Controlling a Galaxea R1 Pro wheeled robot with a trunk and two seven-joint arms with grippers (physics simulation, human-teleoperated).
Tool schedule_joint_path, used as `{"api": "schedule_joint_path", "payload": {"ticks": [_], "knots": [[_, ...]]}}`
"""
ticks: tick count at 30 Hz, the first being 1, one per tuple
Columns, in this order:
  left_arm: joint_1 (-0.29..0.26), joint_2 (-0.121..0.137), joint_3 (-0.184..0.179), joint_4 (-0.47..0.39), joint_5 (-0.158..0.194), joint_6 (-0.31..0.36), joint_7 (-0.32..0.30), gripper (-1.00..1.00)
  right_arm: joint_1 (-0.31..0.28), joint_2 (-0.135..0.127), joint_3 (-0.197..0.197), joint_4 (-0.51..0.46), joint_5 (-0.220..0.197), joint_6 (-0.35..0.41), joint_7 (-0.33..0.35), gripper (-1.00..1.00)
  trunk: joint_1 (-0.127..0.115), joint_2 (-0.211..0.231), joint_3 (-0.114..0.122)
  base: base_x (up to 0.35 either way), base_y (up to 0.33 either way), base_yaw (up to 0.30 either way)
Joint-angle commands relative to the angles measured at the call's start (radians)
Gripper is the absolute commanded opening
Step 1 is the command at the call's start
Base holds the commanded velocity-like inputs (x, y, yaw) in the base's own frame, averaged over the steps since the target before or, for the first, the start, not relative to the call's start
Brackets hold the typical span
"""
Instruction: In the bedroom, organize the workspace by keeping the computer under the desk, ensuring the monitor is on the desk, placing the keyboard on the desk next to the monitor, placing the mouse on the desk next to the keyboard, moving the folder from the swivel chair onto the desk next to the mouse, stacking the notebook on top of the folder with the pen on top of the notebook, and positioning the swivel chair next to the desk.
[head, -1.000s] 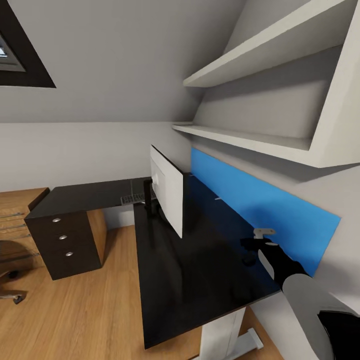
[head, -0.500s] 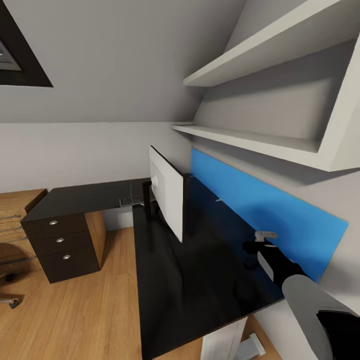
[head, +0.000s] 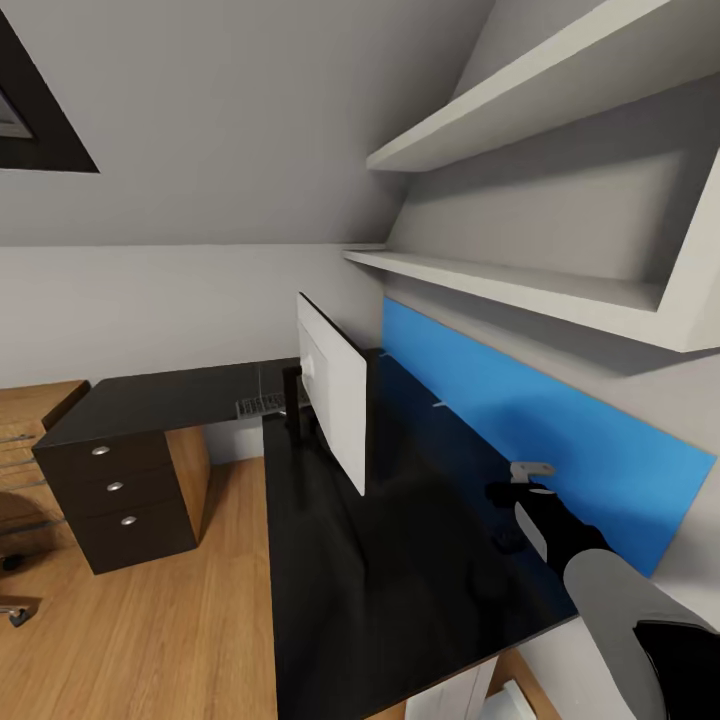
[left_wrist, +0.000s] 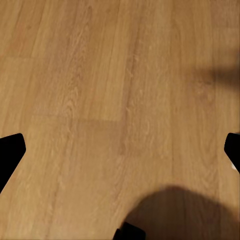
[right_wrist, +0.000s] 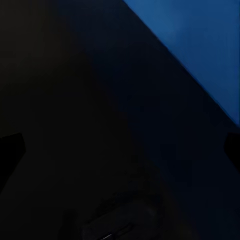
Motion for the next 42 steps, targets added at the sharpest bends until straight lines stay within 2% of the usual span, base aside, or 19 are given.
{"api": "schedule_joint_path", "payload": {"ticks": [1,4,13,16,18,20,21,22,23,24,25,26,27,28,31,34,37,39,42], "knots": [[-0.001,-0.002,0.000,0.000,-0.003,-0.002,0.005,1.00,0.000,0.000,-0.002,-0.002,0.000,0.006,-0.002,1.00,0.000,-0.001,-0.001,0.003,0.000,0.000],[-0.001,-0.003,0.001,0.000,-0.003,-0.002,0.007,1.00,0.000,0.000,-0.002,-0.003,0.000,0.006,-0.001,1.00,0.000,-0.001,-0.001,0.002,0.000,0.000],[-0.001,-0.001,0.004,0.000,0.012,-0.004,0.010,1.00,0.000,0.001,0.000,-0.003,0.000,0.005,-0.001,1.00,0.034,-0.064,-0.029,0.000,0.000,0.000],[-0.001,0.000,0.003,-0.001,0.031,-0.004,0.010,1.00,0.000,0.002,-0.002,-0.002,-0.001,0.009,-0.002,1.00,0.046,-0.085,-0.039,0.000,0.000,0.000],[-0.001,0.004,0.002,-0.009,0.056,-0.003,0.011,1.00,0.000,0.001,-0.006,-0.002,-0.003,0.027,-0.003,1.00,0.054,-0.099,-0.045,0.000,0.000,0.000],[-0.001,0.025,0.003,-0.074,0.081,0.008,0.010,1.00,0.000,0.001,-0.018,-0.003,-0.004,0.042,-0.006,1.00,0.061,-0.113,-0.051,0.000,0.000,0.000],[-0.002,0.068,0.004,-0.211,0.113,0.102,0.009,1.00,0.000,0.001,-0.030,-0.003,-0.003,0.049,-0.008,1.00,0.065,-0.120,-0.054,0.000,0.000,0.000],[-0.002,0.082,0.004,-0.273,0.128,0.181,0.009,1.00,0.000,0.001,-0.033,-0.003,-0.003,0.051,-0.009,1.00,0.069,-0.127,-0.058,0.000,0.000,0.000],[-0.002,0.090,0.004,-0.306,0.137,0.228,0.009,1.00,0.000,0.001,-0.033,-0.003,-0.003,0.051,-0.009,1.00,0.073,-0.134,-0.061,0.000,0.000,0.000],[-0.002,0.106,0.005,-0.375,0.155,0.331,0.010,1.00,0.000,0.001,-0.035,-0.003,-0.003,0.052,-0.009,1.00,0.077,-0.141,-0.064,0.000,0.000,0.000],[-0.002,0.134,0.006,-0.513,0.192,0.538,0.012,1.00,0.000,0.000,-0.036,-0.003,-0.003,0.055,-0.010,1.00,0.080,-0.148,-0.067,0.000,0.000,0.000],[-0.002,0.152,0.020,-0.649,0.223,0.697,0.014,1.00,0.000,0.001,-0.038,-0.003,-0.004,0.059,-0.011,1.00,0.084,-0.155,-0.070,0.000,0.000,0.000],[-0.002,0.157,0.032,-0.707,0.233,0.750,0.014,1.00,0.000,0.002,-0.038,-0.003,-0.004,0.062,-0.010,1.00,0.088,-0.162,-0.073,0.000,0.000,0.000],[-0.002,0.159,0.039,-0.735,0.237,0.771,0.015,1.00,0.000,0.002,-0.039,-0.003,-0.004,0.063,-0.011,1.00,0.092,-0.169,-0.076,0.000,0.000,0.000],[-0.002,0.163,0.090,-0.860,0.248,0.843,0.024,1.00,0.000,0.002,-0.041,-0.003,-0.005,0.065,-0.011,1.00,0.103,-0.190,-0.086,0.000,0.000,0.000],[-0.002,0.161,0.122,-0.899,0.251,0.860,0.037,1.00,0.000,0.002,-0.042,-0.003,-0.005,0.066,-0.011,1.00,0.115,-0.211,-0.095,0.000,0.000,0.000],[-0.002,0.158,0.141,-0.901,0.252,0.863,0.042,1.00,0.000,0.002,-0.043,-0.003,-0.005,0.066,-0.011,1.00,0.126,-0.232,-0.105,0.000,0.000,0.000],[-0.002,0.154,0.152,-0.845,0.250,0.858,0.041,1.00,0.000,0.002,-0.043,-0.003,-0.005,0.066,-0.022,1.00,0.134,-0.246,-0.111,0.000,0.000,0.000],[-0.002,0.156,0.154,-0.825,0.249,0.834,0.041,1.00,0.000,0.002,-0.045,-0.002,-0.005,0.066,-0.032,1.00,0.146,-0.267,-0.120,0.000,0.000,0.000]]}}
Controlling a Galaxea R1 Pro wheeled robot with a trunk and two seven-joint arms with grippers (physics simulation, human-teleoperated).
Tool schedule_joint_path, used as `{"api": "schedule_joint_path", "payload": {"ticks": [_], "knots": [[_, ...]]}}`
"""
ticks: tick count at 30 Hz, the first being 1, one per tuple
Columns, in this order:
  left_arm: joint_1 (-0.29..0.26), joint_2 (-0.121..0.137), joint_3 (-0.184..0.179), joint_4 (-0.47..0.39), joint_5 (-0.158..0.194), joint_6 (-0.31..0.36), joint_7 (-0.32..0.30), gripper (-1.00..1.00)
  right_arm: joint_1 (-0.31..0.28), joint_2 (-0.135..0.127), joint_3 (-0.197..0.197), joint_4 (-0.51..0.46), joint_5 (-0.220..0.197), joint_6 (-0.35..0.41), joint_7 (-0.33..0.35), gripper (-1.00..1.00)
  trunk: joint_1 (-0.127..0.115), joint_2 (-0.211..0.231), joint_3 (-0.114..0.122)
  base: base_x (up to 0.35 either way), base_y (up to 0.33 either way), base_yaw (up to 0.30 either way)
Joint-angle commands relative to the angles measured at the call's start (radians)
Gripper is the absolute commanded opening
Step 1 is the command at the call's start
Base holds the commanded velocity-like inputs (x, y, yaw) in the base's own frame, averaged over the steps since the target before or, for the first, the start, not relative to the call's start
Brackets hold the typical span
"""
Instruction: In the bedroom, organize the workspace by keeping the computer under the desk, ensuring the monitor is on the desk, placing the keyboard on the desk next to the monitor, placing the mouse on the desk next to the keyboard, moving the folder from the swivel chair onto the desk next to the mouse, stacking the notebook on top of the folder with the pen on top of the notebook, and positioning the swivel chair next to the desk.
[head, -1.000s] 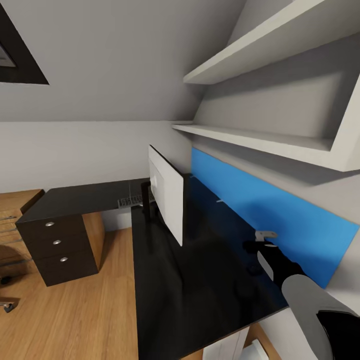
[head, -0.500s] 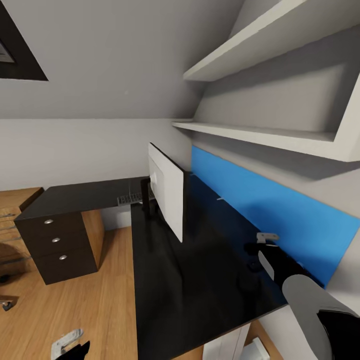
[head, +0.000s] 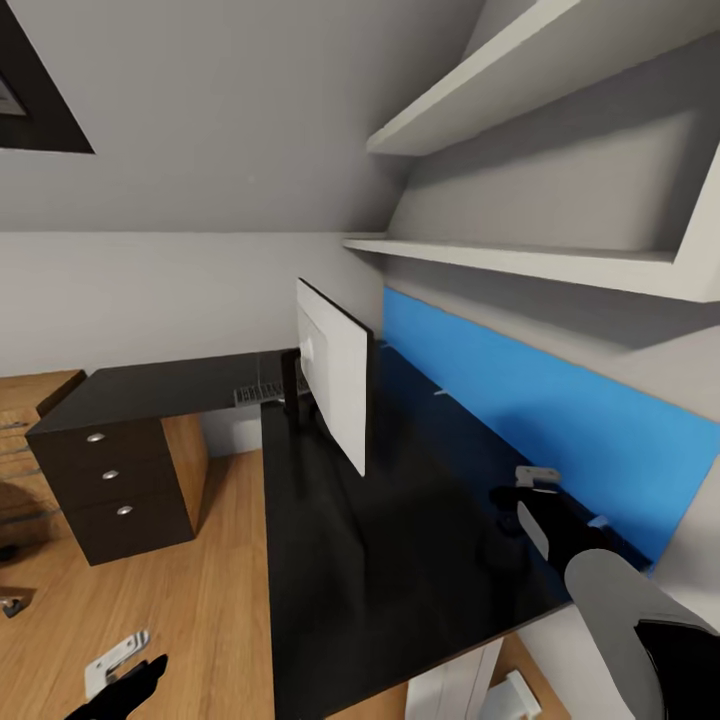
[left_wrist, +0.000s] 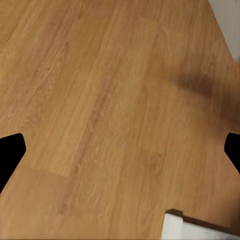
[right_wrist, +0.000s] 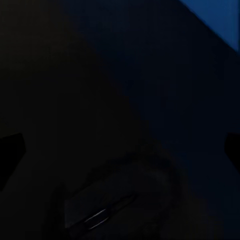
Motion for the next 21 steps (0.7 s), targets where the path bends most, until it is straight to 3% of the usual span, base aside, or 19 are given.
{"api": "schedule_joint_path", "payload": {"ticks": [1,6,14,21], "knots": [[0.000,0.000,0.000,0.001,0.011,-0.008,0.006,1.00,0.000,0.000,-0.010,-0.002,-0.005,0.005,-0.007,1.00,0.004,-0.008,-0.004,0.000,0.000,0.000],[0.000,-0.002,-0.001,0.005,0.011,-0.045,0.007,1.00,0.000,0.000,-0.084,-0.002,-0.069,0.004,-0.035,1.00,0.023,-0.043,-0.020,0.000,0.000,0.000],[0.000,-0.003,-0.001,0.006,0.010,-0.052,0.007,1.00,0.000,0.035,-0.111,-0.016,-0.101,-0.003,-0.069,1.00,0.050,-0.092,-0.042,0.000,0.000,0.000],[0.000,-0.004,-0.001,0.007,0.011,-0.052,0.001,1.00,-0.002,0.113,-0.116,-0.082,-0.139,-0.017,-0.248,1.00,0.050,-0.092,-0.042,0.000,0.000,0.000]]}}
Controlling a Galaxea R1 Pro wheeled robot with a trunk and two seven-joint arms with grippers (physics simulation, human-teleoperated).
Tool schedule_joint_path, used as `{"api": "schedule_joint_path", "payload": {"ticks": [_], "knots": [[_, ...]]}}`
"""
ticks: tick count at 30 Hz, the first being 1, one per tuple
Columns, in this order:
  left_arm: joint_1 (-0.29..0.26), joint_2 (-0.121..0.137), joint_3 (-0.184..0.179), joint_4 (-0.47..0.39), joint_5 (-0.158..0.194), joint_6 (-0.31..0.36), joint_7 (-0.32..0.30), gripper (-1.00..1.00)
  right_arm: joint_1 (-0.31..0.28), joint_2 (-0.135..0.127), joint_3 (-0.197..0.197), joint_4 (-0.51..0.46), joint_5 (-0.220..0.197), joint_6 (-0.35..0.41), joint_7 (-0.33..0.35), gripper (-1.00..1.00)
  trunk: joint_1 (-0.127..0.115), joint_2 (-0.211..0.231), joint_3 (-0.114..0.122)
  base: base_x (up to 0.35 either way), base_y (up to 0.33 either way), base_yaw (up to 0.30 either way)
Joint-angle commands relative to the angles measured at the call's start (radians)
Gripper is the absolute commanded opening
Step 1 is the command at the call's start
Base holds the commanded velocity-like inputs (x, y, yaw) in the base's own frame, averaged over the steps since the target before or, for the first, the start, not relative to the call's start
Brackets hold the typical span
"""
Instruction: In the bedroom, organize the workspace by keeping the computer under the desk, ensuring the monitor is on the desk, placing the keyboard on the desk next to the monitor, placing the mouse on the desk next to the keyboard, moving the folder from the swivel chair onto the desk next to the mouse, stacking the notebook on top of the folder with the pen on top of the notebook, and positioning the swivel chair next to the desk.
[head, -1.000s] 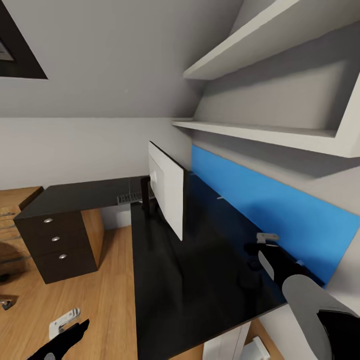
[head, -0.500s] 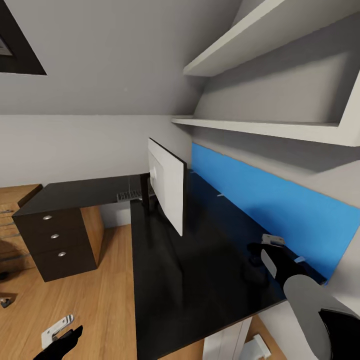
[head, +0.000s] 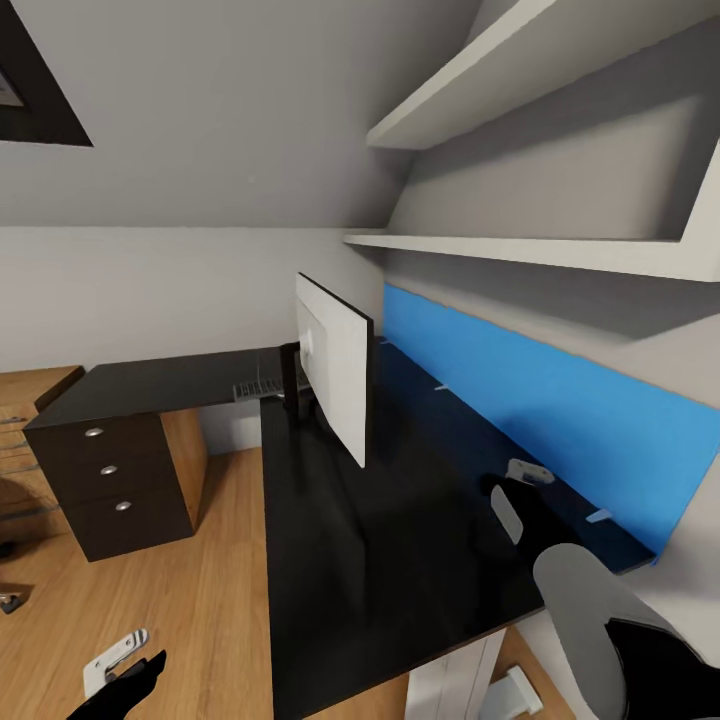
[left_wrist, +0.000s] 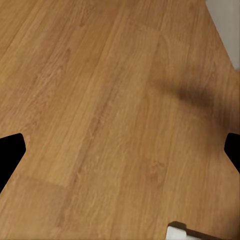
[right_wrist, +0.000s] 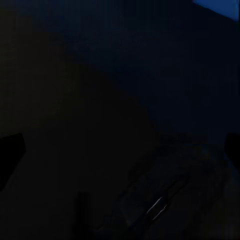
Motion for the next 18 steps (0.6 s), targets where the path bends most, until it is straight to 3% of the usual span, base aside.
{"api": "schedule_joint_path", "payload": {"ticks": [1,5,9,12,15,18], "knots": [[0.000,0.000,0.000,-0.002,0.011,0.005,0.004,1.00,-0.001,0.011,0.001,-0.012,-0.014,-0.001,-0.033,1.00,0.000,-0.001,-0.001,0.000,0.000,0.000],[0.000,0.000,0.000,-0.001,0.011,0.004,0.002,1.00,-0.002,0.021,0.000,-0.017,-0.017,-0.086,-0.064,1.00,0.000,-0.001,-0.001,0.000,0.000,0.000],[0.000,-0.002,0.000,-0.001,0.011,0.004,0.002,1.00,-0.002,0.023,-0.003,-0.011,-0.024,-0.176,-0.140,1.00,0.000,-0.001,-0.001,0.000,0.000,0.000],[0.000,-0.003,0.000,-0.001,0.011,0.004,0.002,1.00,-0.002,0.022,-0.005,-0.012,-0.064,-0.220,-0.193,1.00,0.000,-0.001,-0.001,0.000,0.000,0.000],[0.000,-0.003,0.000,-0.001,0.011,0.004,0.002,1.00,-0.002,0.022,-0.003,-0.013,-0.138,-0.245,-0.247,1.00,0.000,-0.001,-0.001,0.000,0.000,0.000],[0.000,-0.002,0.000,-0.001,0.012,0.004,0.002,1.00,-0.002,0.022,-0.001,-0.013,-0.158,-0.250,-0.261,1.00,0.000,-0.001,-0.001,0.000,0.000,0.000]]}}
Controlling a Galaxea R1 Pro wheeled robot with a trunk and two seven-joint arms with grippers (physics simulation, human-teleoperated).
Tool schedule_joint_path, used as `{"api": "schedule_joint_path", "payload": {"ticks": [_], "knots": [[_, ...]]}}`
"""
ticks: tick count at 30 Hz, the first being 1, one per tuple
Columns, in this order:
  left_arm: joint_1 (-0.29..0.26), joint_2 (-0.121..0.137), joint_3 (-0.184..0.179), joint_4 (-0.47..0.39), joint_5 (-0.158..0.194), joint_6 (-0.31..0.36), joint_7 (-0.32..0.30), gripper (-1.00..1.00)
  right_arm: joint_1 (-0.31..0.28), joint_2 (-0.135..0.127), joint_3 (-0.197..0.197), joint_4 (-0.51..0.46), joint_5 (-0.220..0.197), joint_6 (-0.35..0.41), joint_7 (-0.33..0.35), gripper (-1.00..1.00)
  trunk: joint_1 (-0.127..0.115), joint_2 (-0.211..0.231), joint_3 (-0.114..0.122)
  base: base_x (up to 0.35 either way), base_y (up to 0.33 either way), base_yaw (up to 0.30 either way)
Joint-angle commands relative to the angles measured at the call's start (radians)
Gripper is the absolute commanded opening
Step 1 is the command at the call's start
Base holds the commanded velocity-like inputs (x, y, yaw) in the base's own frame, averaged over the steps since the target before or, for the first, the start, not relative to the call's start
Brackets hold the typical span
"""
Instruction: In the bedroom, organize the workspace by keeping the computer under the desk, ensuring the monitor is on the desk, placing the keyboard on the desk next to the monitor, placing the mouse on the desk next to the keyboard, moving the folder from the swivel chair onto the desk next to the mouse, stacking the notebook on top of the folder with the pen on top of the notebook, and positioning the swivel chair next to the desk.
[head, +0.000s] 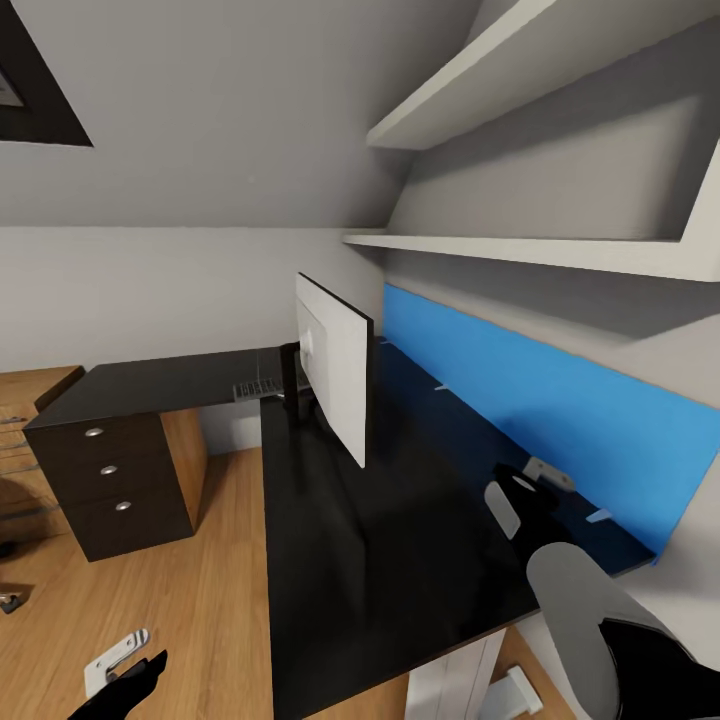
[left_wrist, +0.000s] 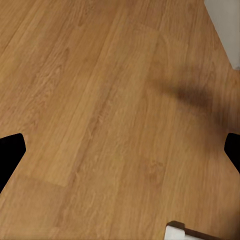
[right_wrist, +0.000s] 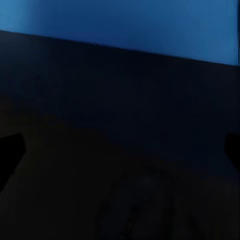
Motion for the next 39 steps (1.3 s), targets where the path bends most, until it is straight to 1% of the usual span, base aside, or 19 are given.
{"api": "schedule_joint_path", "payload": {"ticks": [1,9,39], "knots": [[0.000,0.001,0.000,-0.002,0.011,0.005,0.005,1.00,0.000,0.001,-0.003,-0.002,-0.008,0.004,-0.008,1.00,0.000,-0.001,-0.001,0.000,0.000,0.000],[0.000,0.001,0.000,-0.002,0.011,0.004,0.007,1.00,0.000,0.001,-0.004,-0.002,-0.012,0.004,-0.013,1.00,0.000,-0.001,-0.001,0.000,0.000,0.000],[0.000,-0.001,0.000,-0.002,0.011,0.002,0.011,1.00,0.000,-0.001,-0.004,0.001,-0.010,0.021,-0.012,1.00,0.115,-0.211,-0.095,0.000,0.000,0.000]]}}
